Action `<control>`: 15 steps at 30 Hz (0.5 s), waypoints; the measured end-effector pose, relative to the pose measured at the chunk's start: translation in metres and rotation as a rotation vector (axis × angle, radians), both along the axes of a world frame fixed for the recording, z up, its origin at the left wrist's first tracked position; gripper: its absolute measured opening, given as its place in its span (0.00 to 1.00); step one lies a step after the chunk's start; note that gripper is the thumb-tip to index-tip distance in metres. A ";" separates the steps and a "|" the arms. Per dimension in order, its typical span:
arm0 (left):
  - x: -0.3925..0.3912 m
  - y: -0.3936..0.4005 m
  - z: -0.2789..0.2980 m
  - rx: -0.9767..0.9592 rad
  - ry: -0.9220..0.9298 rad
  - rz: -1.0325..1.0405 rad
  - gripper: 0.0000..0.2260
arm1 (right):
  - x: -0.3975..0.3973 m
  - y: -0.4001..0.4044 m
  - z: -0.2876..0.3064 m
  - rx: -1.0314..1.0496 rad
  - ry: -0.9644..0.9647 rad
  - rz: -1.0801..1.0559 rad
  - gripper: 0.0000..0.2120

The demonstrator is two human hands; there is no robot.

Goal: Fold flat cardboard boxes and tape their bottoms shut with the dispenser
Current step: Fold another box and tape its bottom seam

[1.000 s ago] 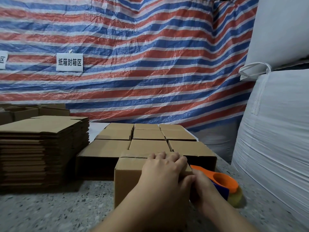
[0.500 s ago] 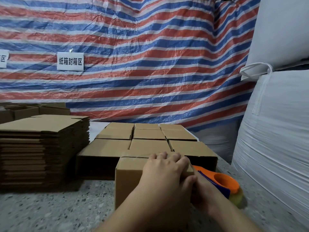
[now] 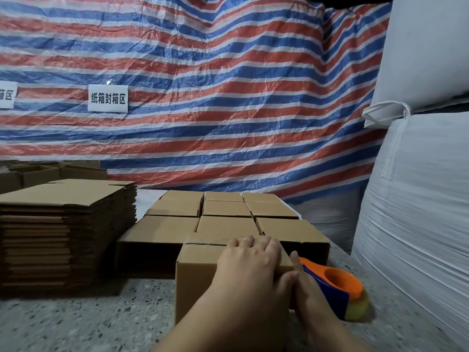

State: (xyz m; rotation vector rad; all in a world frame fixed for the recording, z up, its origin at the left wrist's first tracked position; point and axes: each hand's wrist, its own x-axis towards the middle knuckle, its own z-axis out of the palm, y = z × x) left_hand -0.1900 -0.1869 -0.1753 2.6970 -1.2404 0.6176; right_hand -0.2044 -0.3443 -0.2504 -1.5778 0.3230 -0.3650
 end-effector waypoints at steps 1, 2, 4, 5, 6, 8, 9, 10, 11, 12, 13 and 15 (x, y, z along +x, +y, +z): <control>0.000 0.000 0.000 -0.006 -0.008 0.005 0.31 | -0.004 0.000 0.000 0.001 -0.021 0.015 0.20; 0.000 0.000 -0.001 -0.014 -0.016 0.004 0.31 | -0.005 -0.002 -0.001 0.011 -0.029 0.030 0.19; 0.000 0.002 0.000 -0.041 -0.005 -0.011 0.31 | -0.005 -0.003 0.001 0.016 -0.007 0.023 0.21; 0.000 0.003 0.000 -0.062 0.013 -0.024 0.32 | -0.007 -0.003 0.005 0.016 0.010 -0.001 0.22; 0.000 0.004 0.001 -0.091 0.038 -0.041 0.32 | -0.007 -0.003 0.007 0.020 0.030 -0.028 0.24; -0.002 0.008 0.005 -0.201 0.105 -0.088 0.33 | -0.011 -0.001 0.013 -0.009 0.038 -0.079 0.27; -0.002 0.011 0.008 -0.283 0.135 -0.117 0.32 | -0.012 0.000 0.016 -0.046 0.017 -0.095 0.29; -0.002 0.015 0.011 -0.365 0.144 -0.141 0.31 | -0.014 0.001 0.018 -0.100 -0.017 -0.114 0.31; -0.003 0.021 0.014 -0.442 0.121 -0.151 0.30 | -0.017 0.003 0.020 -0.153 -0.052 -0.135 0.31; -0.004 0.028 0.017 -0.517 0.082 -0.144 0.29 | -0.020 0.006 0.022 -0.186 -0.090 -0.143 0.31; -0.003 0.035 0.019 -0.601 0.045 -0.124 0.28 | -0.024 0.009 0.024 -0.210 -0.121 -0.132 0.29; 0.003 0.052 0.019 -0.789 -0.004 -0.067 0.24 | -0.030 0.016 0.028 -0.262 -0.150 -0.080 0.29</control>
